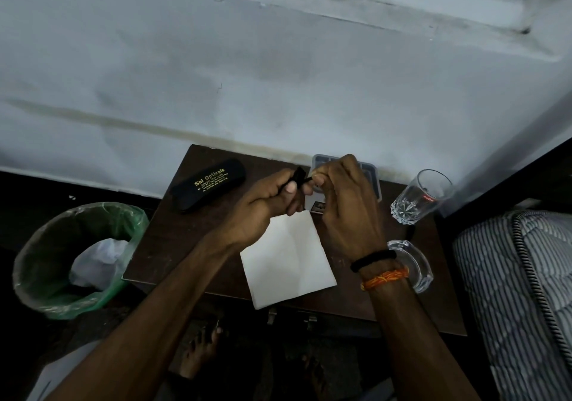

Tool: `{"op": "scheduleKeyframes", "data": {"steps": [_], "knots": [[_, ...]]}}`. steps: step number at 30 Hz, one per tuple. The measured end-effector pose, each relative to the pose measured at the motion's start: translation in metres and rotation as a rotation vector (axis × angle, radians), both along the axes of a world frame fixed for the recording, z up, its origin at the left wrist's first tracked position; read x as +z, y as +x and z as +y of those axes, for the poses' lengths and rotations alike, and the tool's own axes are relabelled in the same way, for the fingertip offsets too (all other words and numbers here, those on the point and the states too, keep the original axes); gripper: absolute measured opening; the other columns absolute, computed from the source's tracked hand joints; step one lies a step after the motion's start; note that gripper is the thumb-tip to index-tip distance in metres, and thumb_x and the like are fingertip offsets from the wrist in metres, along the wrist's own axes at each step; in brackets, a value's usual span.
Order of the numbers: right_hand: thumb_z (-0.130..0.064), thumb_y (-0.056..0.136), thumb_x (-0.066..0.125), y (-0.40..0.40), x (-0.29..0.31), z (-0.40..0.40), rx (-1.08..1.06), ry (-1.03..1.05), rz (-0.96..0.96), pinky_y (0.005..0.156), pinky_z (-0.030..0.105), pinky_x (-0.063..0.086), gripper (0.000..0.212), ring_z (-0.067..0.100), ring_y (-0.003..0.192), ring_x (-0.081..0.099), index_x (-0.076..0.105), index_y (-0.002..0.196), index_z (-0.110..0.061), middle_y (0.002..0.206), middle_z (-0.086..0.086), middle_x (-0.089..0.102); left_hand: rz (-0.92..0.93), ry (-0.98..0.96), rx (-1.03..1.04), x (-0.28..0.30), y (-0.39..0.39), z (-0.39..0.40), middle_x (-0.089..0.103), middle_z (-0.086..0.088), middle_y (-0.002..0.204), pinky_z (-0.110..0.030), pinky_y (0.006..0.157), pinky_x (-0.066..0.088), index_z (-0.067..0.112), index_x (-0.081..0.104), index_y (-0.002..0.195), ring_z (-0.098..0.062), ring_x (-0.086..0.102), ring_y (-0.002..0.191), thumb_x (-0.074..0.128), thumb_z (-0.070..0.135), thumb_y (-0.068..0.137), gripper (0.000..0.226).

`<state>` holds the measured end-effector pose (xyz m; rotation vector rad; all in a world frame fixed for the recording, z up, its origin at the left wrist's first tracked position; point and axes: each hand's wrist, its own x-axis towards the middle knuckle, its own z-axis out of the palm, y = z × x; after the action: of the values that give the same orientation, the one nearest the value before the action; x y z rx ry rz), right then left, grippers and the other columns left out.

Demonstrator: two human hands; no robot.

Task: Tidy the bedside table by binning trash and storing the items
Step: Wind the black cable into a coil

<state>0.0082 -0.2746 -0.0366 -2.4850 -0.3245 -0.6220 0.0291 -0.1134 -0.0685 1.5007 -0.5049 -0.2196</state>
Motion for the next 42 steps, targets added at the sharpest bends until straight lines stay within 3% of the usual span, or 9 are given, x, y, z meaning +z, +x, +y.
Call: {"op": "scheduleKeyframes", "data": {"steps": [5,15,21,24,28,32,35,38,42], "knots": [[0.01,0.085,0.049,0.0,0.001,0.005,-0.021,0.018,-0.081,0.076,0.014,0.032,0.022,0.018,0.086,0.053,0.065,0.093,-0.001,0.097,0.013,0.055,0.184,-0.164,-0.085,0.007,0.0,0.003,0.048,-0.007,0.067,-0.022,0.073,0.046,-0.001,0.061,0.104,-0.016,0.051,0.069,0.038,0.02,0.1,0.031],[0.012,0.083,0.06,-0.001,0.0,0.007,-0.02,-0.042,-0.195,0.074,0.004,0.03,0.019,0.006,0.086,0.046,0.066,0.094,-0.002,0.095,0.013,0.058,0.055,-0.01,-0.079,0.01,-0.002,0.011,0.055,-0.009,0.076,-0.016,0.082,0.047,0.004,0.057,0.097,-0.014,0.058,0.076,0.037,0.018,0.101,0.025],[-0.014,0.097,0.049,0.005,-0.01,0.004,-0.035,0.092,-0.139,0.077,-0.003,0.031,0.014,-0.007,0.085,0.037,0.063,0.096,-0.011,0.098,0.006,0.057,0.034,0.01,-0.091,0.005,-0.006,0.009,0.063,0.002,0.085,-0.038,0.09,0.049,0.013,0.053,0.088,-0.022,0.065,0.094,0.039,0.017,0.103,0.02],[-0.013,0.101,0.046,0.009,-0.018,0.001,0.005,0.171,-0.027,0.08,0.002,0.036,0.018,-0.003,0.089,0.046,0.065,0.102,-0.014,0.099,0.003,0.061,0.03,-0.015,-0.057,0.005,-0.008,0.006,0.071,-0.005,0.1,-0.041,0.094,0.054,0.019,0.058,0.096,-0.029,0.068,0.104,0.041,0.017,0.1,0.017],[-0.008,0.102,0.042,0.01,-0.025,0.004,0.104,0.239,0.075,0.083,0.028,0.05,0.024,0.013,0.093,0.062,0.064,0.108,-0.017,0.098,-0.002,0.066,0.025,-0.03,-0.048,0.01,-0.008,0.003,0.066,-0.009,0.083,-0.035,0.074,0.05,0.002,0.051,0.109,-0.023,0.063,0.077,0.041,0.011,0.098,0.018],[-0.002,0.101,0.044,0.009,-0.029,0.006,0.123,0.253,0.185,0.081,0.017,0.048,0.028,0.007,0.091,0.065,0.063,0.113,-0.018,0.096,-0.008,0.069,0.009,-0.039,-0.023,0.014,-0.008,0.003,0.055,-0.009,0.073,-0.027,0.063,0.041,-0.013,0.05,0.11,-0.014,0.048,0.062,0.043,0.007,0.097,0.026],[0.006,0.096,0.046,0.007,-0.027,0.007,0.108,0.33,0.222,0.085,0.016,0.05,0.034,0.007,0.093,0.067,0.063,0.114,-0.017,0.094,-0.009,0.07,0.046,-0.11,-0.032,0.017,-0.009,0.001,0.055,-0.011,0.075,-0.029,0.066,0.038,-0.012,0.052,0.115,-0.017,0.042,0.062,0.045,0.006,0.096,0.027],[0.002,0.096,0.047,0.006,-0.026,0.008,0.1,0.331,0.341,0.083,0.039,0.057,0.031,0.02,0.089,0.069,0.064,0.118,-0.013,0.093,0.004,0.073,0.131,-0.265,-0.032,0.019,-0.008,0.002,0.06,-0.005,0.08,-0.038,0.077,0.045,-0.005,0.05,0.131,-0.014,0.043,0.063,0.045,0.004,0.096,0.036],[-0.002,0.098,0.044,0.001,-0.023,0.014,0.134,0.233,0.423,0.07,0.044,0.057,0.021,0.02,0.067,0.063,0.064,0.101,-0.005,0.071,0.0,0.061,0.182,-0.388,0.064,0.015,-0.001,0.006,0.059,0.001,0.075,-0.018,0.068,0.046,0.0,0.049,0.136,-0.01,0.045,0.069,0.043,0.0,0.098,0.038]]}}
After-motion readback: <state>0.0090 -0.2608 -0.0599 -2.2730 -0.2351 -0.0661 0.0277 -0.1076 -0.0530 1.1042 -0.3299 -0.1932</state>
